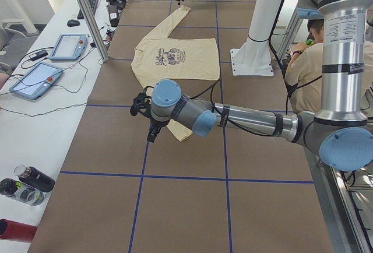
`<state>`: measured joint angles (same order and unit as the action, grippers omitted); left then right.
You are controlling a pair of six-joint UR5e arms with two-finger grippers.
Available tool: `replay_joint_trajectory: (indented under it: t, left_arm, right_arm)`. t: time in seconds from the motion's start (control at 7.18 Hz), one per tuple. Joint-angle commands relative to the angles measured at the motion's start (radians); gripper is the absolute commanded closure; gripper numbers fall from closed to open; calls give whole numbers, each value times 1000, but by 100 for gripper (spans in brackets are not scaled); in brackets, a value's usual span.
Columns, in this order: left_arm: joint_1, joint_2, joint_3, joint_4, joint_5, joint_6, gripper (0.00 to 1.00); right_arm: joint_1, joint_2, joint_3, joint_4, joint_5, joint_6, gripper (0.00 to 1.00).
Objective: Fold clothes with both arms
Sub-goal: 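Lower the right gripper onto the sleeve cuff nearest it and grasp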
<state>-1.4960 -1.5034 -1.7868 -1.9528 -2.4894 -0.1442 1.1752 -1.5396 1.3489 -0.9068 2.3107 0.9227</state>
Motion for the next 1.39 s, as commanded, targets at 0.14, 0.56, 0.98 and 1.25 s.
replay_joint_trajectory:
  t: [0.14,0.56,0.98,1.25]
  left_arm:
    - [-3,0,-16,2,1,-1,0]
    - [-1,51,-77,12,1,-3,0]
    - [0,45,-69,12,7,-2,0]
    - [0,42,-72,12,7,-3,0]
  right_arm:
    - [-8,9,-5,3,2,2,5]
    - [-14,24,-10,2,-1,2,5]
    - [-19,9,-11,2,1,1,6]
    - [-19,-7,-14,2,3,1,14]
